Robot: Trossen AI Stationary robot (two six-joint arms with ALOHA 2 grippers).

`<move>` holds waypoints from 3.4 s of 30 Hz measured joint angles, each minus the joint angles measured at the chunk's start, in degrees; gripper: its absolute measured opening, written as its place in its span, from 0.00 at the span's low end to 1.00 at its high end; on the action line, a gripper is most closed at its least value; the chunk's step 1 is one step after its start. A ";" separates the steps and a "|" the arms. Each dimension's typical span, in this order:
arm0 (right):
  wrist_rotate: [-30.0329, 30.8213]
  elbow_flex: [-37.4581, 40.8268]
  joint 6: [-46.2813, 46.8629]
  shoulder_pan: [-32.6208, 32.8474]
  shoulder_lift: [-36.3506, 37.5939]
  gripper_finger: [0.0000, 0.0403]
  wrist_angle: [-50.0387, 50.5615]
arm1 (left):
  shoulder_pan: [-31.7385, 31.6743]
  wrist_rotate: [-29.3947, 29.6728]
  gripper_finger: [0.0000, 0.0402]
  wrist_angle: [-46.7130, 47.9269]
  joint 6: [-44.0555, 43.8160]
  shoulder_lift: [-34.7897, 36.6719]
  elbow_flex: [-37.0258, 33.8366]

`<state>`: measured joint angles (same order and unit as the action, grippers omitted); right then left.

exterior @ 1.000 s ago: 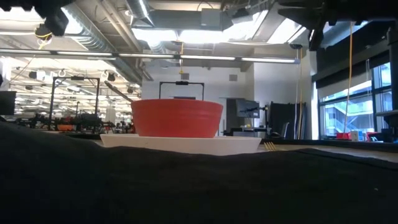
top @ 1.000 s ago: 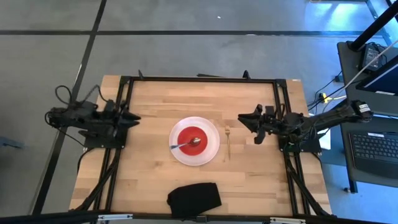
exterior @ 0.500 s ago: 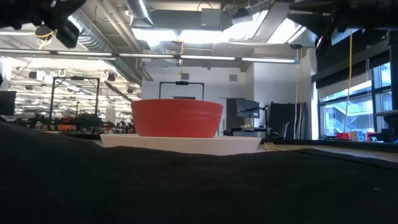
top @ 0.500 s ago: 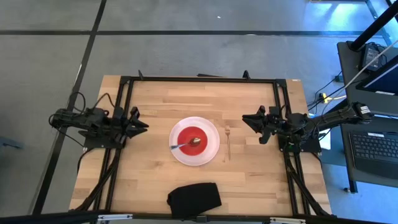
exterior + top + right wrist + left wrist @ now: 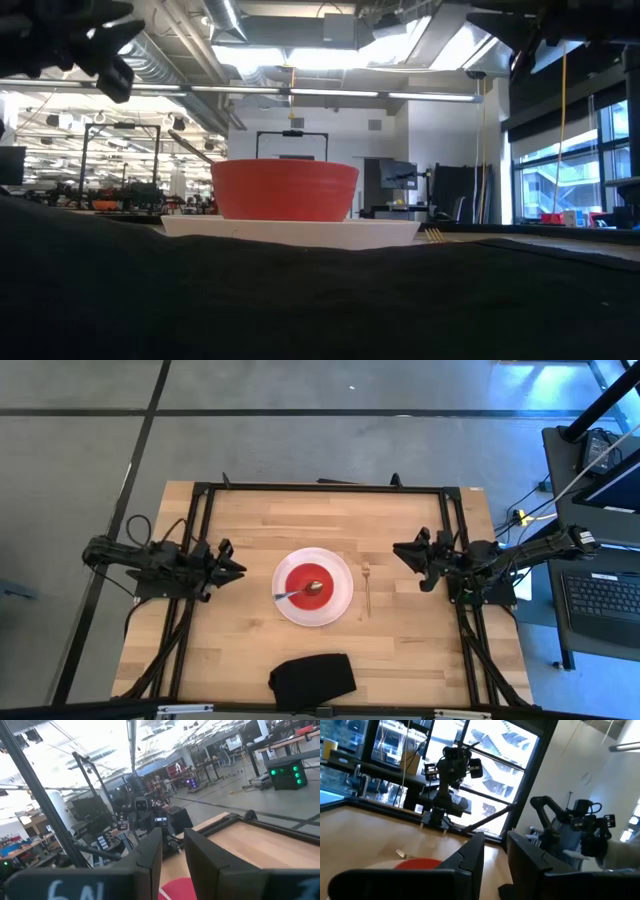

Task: Set table place
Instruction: Return to Home Position

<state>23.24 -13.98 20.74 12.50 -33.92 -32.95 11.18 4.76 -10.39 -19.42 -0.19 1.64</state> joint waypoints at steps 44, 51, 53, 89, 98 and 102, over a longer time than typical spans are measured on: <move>-10.39 0.34 -1.45 -0.01 11.02 0.21 18.95 | -0.01 -1.25 0.17 2.16 2.01 -0.07 -1.19; -11.42 5.33 -1.48 0.01 15.35 0.21 15.20 | 0.00 -1.23 0.17 2.16 2.01 -0.07 -1.19; -11.52 8.49 -0.05 0.01 16.86 0.21 10.80 | -0.01 -1.23 0.18 2.16 2.01 -0.07 -1.19; -12.79 13.53 -1.52 0.00 20.95 0.21 30.23 | -0.01 -1.20 0.21 2.18 2.01 -0.07 -1.19; -7.52 13.53 -2.34 -0.01 21.03 0.21 22.39 | -0.02 -1.21 0.18 2.18 2.01 -0.07 -1.19; -3.36 13.48 -6.04 -0.03 21.10 0.21 15.34 | 0.00 -1.20 0.17 2.18 2.01 -0.07 -1.19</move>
<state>19.89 -0.49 14.70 12.47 -12.82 -17.62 11.18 3.55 -8.21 -17.41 -0.25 0.45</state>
